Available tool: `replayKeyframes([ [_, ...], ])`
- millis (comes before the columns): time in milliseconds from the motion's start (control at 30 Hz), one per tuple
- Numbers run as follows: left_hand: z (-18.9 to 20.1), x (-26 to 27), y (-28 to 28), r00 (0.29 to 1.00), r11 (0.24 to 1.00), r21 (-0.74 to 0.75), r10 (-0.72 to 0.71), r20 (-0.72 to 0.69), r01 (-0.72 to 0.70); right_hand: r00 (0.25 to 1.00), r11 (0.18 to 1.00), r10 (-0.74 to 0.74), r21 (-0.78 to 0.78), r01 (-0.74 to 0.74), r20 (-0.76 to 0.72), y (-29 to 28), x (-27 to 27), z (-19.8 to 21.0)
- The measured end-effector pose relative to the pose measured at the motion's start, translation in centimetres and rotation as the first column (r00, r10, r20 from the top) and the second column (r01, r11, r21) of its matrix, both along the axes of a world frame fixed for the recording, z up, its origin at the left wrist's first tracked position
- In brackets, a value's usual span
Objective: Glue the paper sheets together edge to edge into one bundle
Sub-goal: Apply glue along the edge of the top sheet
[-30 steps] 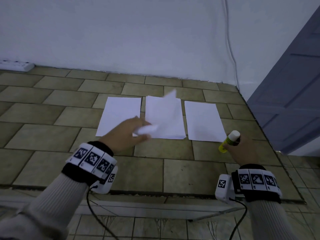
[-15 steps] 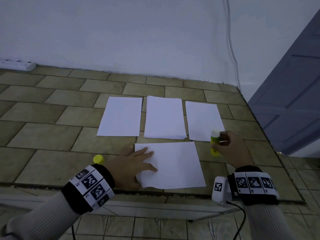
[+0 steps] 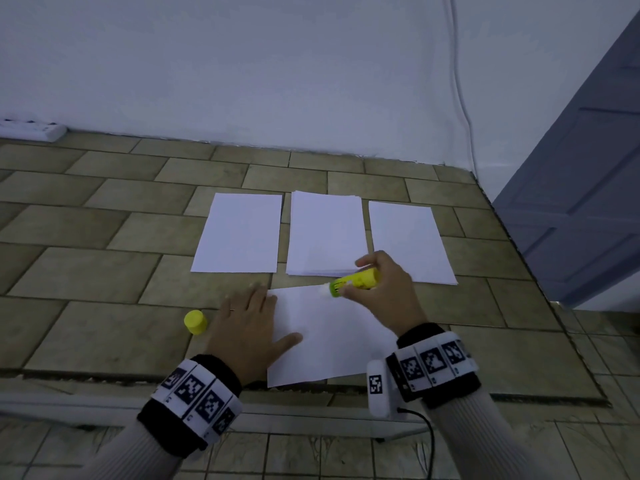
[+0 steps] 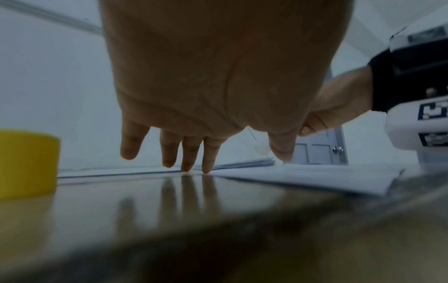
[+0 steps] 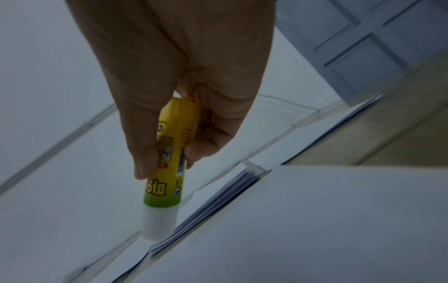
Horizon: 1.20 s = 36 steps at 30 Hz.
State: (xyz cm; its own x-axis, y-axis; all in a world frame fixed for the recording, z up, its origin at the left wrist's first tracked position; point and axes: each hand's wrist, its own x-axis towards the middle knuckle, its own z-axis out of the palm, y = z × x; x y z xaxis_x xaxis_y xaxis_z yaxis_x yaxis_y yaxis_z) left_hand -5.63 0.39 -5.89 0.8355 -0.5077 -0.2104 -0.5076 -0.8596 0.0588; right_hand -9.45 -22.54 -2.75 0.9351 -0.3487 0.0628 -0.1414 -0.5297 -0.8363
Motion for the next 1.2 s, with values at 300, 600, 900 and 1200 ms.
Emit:
replayKeyframes([
  [300, -3.2, 0.3, 1.5, 0.995, 0.992, -0.076, -0.100, 0.029, 0.101, 0.987, 0.986, 0.149, 0.061, -0.153, 0.061, 4.9, 3.6, -0.2],
  [600, -4.5, 0.3, 1.2, 0.991, 0.989, -0.114, -0.086, 0.101, 0.097, 0.960, 0.944, 0.276, -0.178, -0.278, -0.036, 7.0, 5.7, -0.8],
  [900, -4.8, 0.4, 1.2, 0.991, 0.990, -0.116, -0.068, 0.115, 0.081, 0.960, 0.922, 0.250, -0.273, -0.275, -0.126, 6.6, 5.7, -0.6],
  [1200, -5.5, 0.4, 1.3, 0.985, 0.985, -0.155, -0.053, 0.162, 0.078, 0.993, 0.961, 0.092, -0.254, -0.107, -0.070, 0.1, 2.2, -0.5],
])
